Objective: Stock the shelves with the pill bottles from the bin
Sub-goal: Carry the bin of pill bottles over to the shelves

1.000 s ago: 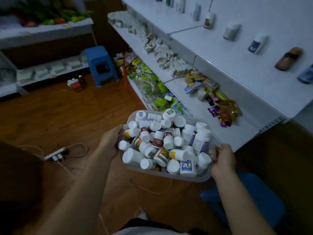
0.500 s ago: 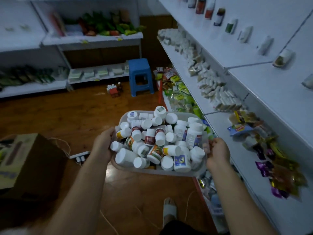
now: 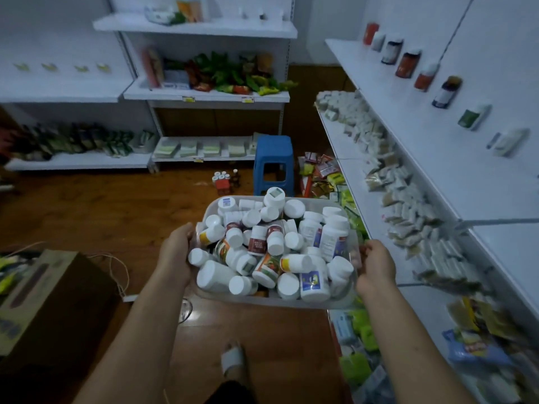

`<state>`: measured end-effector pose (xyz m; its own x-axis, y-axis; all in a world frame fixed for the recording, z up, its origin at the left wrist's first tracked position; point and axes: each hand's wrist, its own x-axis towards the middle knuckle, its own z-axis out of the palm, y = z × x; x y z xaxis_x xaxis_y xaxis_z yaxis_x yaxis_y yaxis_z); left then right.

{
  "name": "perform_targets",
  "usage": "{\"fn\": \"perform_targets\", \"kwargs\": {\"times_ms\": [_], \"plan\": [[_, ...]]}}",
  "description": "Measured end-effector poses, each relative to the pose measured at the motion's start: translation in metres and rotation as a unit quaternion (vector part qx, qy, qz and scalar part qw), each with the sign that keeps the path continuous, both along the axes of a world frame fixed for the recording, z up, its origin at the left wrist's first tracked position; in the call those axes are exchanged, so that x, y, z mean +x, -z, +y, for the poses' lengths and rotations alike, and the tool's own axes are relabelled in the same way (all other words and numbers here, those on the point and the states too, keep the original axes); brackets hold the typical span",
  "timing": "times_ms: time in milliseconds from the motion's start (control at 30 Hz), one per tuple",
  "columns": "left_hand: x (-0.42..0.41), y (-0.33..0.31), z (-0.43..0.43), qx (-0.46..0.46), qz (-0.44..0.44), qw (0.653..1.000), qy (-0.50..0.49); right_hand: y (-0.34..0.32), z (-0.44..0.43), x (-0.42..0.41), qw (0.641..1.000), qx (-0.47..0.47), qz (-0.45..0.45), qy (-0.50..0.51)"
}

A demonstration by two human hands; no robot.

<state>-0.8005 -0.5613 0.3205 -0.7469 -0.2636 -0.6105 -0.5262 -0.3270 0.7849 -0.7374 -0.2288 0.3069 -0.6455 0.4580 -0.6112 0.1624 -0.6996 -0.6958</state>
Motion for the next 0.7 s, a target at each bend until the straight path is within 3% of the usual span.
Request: {"fn": "perform_targets", "kwargs": {"times_ms": [367, 700], "plan": [[-0.24, 0.015, -0.023, 0.017, -0.011, 1.0, 0.014, 0.01, -0.022, -0.232, 0.998, 0.051, -0.039, 0.01], [-0.431, 0.017, -0.008, 0.011, -0.021, 1.0, 0.018, 0.029, -0.013, -0.408, 0.999, 0.014, -0.028, 0.033]]}}
